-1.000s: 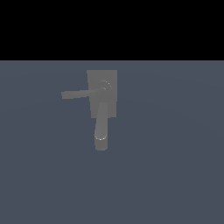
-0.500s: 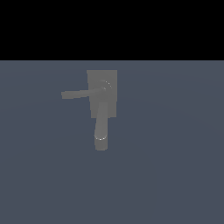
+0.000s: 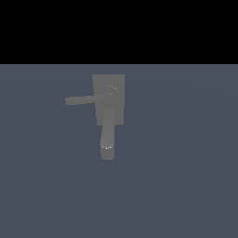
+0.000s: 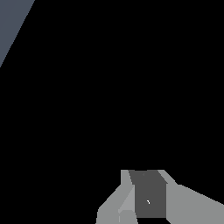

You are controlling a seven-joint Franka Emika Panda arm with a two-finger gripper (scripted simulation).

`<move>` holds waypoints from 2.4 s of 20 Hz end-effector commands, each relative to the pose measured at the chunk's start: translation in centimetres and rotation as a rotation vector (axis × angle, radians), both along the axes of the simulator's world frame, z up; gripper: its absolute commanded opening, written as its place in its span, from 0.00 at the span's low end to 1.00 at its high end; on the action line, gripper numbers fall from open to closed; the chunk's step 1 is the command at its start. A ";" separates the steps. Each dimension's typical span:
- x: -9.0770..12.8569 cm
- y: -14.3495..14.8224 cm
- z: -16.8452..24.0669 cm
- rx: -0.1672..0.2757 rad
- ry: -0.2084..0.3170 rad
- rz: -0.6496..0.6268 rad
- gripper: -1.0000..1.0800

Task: Turn on the faucet by rotating a designated handle.

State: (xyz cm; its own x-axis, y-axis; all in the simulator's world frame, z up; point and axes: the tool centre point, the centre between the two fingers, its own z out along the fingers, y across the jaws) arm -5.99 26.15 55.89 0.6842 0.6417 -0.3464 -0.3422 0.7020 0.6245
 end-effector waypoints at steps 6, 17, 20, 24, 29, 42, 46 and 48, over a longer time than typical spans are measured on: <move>1.7 0.7 -3.1 -0.091 0.053 0.008 0.00; 1.3 3.0 -5.0 -0.122 0.094 0.057 0.00; 1.0 3.8 -5.3 -0.121 0.101 0.073 0.00; 0.9 3.8 -5.3 -0.120 0.101 0.074 0.00; 1.3 3.7 -5.9 -0.136 0.111 0.072 0.00; 5.1 3.5 -16.3 -0.327 0.291 0.081 0.00; 6.8 2.3 -22.6 -0.421 0.408 0.080 0.00; 7.5 1.3 -25.9 -0.464 0.472 0.078 0.00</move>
State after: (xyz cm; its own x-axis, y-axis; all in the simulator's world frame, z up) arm 0.98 28.19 32.53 0.3866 0.4267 -0.8176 -0.1889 0.9044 0.3827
